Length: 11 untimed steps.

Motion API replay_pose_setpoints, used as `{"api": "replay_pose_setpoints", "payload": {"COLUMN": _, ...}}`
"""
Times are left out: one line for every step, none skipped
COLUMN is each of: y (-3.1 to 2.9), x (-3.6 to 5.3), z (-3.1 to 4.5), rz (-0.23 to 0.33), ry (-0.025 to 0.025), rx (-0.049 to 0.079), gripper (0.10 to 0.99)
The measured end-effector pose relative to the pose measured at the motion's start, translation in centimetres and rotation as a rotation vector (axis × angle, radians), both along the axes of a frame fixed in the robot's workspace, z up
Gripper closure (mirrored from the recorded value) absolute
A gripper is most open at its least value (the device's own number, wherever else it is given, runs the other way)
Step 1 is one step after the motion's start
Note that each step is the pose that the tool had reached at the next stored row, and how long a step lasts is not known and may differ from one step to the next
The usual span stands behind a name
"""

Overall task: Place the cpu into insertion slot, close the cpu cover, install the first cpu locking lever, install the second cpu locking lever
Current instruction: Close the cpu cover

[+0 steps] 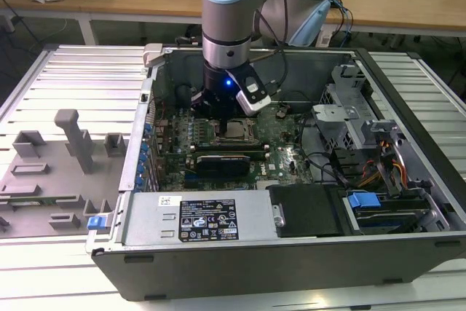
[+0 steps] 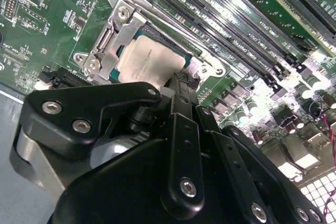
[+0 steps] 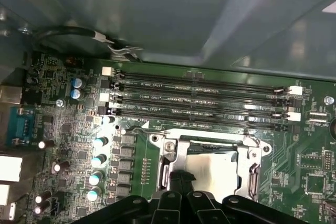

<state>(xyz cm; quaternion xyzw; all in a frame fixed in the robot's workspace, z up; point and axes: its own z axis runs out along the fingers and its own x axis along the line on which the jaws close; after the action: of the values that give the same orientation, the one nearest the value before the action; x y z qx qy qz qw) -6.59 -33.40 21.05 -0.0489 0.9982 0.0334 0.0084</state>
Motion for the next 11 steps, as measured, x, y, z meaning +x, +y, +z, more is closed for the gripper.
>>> {"api": "replay_pose_setpoints", "payload": {"y": 0.0, "x": 0.01, "z": -0.03, "rz": 0.0, "ry": -0.0012, "rx": 0.01, "gripper": 0.98}}
{"api": "replay_pose_setpoints", "payload": {"y": 0.01, "x": 0.0, "z": -0.05, "rz": 0.0, "ry": -0.0021, "rx": 0.015, "gripper": 0.98}}
{"api": "replay_pose_setpoints", "payload": {"y": 0.01, "x": 0.0, "z": -0.08, "rz": 0.0, "ry": -0.0036, "rx": 0.023, "gripper": 0.98}}
{"api": "replay_pose_setpoints", "payload": {"y": 0.0, "x": 0.0, "z": -0.2, "rz": 0.0, "ry": -0.0043, "rx": 0.027, "gripper": 0.98}}
{"api": "replay_pose_setpoints", "payload": {"y": -0.01, "x": 0.0, "z": -0.29, "rz": 0.0, "ry": -0.0045, "rx": 0.029, "gripper": 0.98}}
{"api": "replay_pose_setpoints", "payload": {"y": -0.01, "x": 0.0, "z": -0.32, "rz": 0.0, "ry": -0.005, "rx": 0.033, "gripper": 0.98}}
{"api": "replay_pose_setpoints", "payload": {"y": 0.0, "x": 0.01, "z": -0.33, "rz": 0.0, "ry": -0.0054, "rx": 0.035, "gripper": 0.98}}
{"api": "replay_pose_setpoints", "payload": {"y": 0.0, "x": 0.0, "z": -0.35, "rz": 0.0, "ry": -0.0055, "rx": 0.036, "gripper": 0.98}}
{"api": "replay_pose_setpoints", "payload": {"y": 0.0, "x": 0.0, "z": -0.36, "rz": 0.0, "ry": -0.0055, "rx": 0.036, "gripper": 0.98}}
{"api": "replay_pose_setpoints", "payload": {"y": -0.01, "x": 0.0, "z": -0.35, "rz": 0.0, "ry": -0.0055, "rx": 0.037, "gripper": 0.98}}
{"api": "replay_pose_setpoints", "payload": {"y": -0.01, "x": 0.0, "z": -0.36, "rz": 0.001, "ry": -0.0057, "rx": 0.038, "gripper": 0.98}}
